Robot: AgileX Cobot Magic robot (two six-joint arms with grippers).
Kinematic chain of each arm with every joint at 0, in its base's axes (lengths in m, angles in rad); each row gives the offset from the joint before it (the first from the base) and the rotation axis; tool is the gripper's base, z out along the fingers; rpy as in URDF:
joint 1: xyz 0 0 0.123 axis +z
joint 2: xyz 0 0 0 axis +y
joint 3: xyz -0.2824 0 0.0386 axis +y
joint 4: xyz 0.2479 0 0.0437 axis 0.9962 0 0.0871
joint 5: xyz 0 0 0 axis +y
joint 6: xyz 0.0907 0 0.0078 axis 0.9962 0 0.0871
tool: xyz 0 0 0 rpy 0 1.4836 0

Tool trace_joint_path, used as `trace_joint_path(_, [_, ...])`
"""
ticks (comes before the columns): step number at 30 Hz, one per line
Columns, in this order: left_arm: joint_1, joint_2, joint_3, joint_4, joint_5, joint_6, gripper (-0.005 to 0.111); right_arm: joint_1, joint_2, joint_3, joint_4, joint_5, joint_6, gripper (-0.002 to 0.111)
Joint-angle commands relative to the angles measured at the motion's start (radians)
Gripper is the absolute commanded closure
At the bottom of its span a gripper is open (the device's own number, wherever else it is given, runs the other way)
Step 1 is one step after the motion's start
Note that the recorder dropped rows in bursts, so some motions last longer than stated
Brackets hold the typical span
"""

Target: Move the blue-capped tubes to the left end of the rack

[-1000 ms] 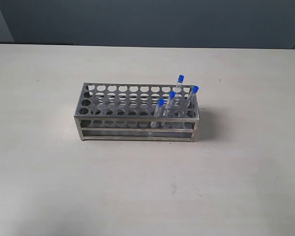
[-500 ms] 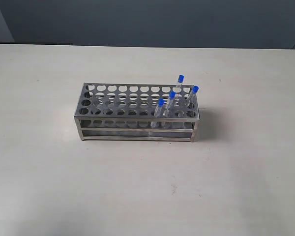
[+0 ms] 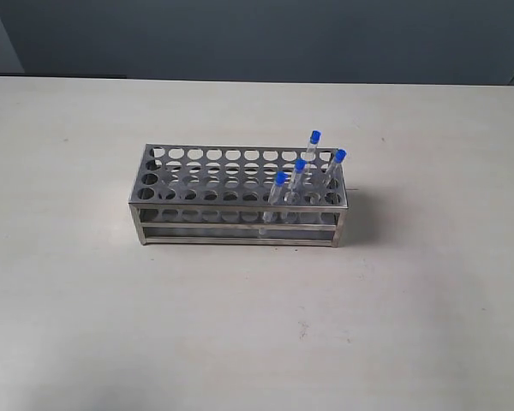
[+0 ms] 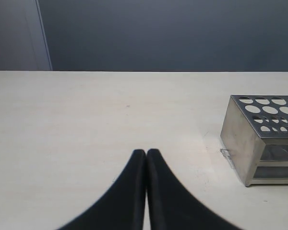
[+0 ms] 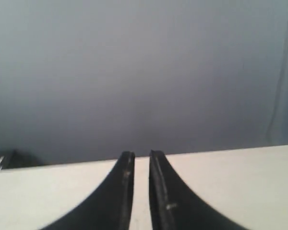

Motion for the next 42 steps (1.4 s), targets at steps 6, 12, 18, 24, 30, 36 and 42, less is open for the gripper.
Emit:
trace_joint_path(6, [-0.006, -0.004, -0.003, -0.002, -0.006, -0.001, 0.106, 0.427, 0.333, -0.149, -0.957, 0.054, 0.66, 0.096])
trace_joint_path(12, [-0.006, -0.004, -0.003, -0.002, -0.006, -0.001, 0.106, 0.613, 0.559, -0.255, -1.485, 0.407, 1.284, 0.096])
trace_joint_path(18, [-0.006, -0.004, -0.003, -0.002, -0.006, -0.001, 0.106, 0.663, 0.693, -0.345, -1.438, 0.481, 1.268, 0.096])
trace_joint_path(24, [-0.006, -0.004, -0.003, -0.002, -0.006, -0.001, 0.106, 0.663, 0.688, -0.345, -1.345, 0.392, 1.221, 0.096])
trace_joint_path(30, [-0.006, -0.004, -0.003, -0.002, -0.006, -0.001, 0.106, 0.663, 0.692, -0.345, -1.114, 0.31, 0.992, 0.09])
trace_joint_path(36, [-0.006, -0.004, -0.003, -0.002, -0.006, -0.001, 0.106, 0.652, 0.695, -0.345, -1.083, 0.285, 0.967, 0.061])
trace_joint_path(42, [-0.006, -0.004, -0.003, 0.001, -0.009, -0.001, 0.106, 0.646, 0.726, -0.345, -1.141, 0.302, 1.003, 0.061])
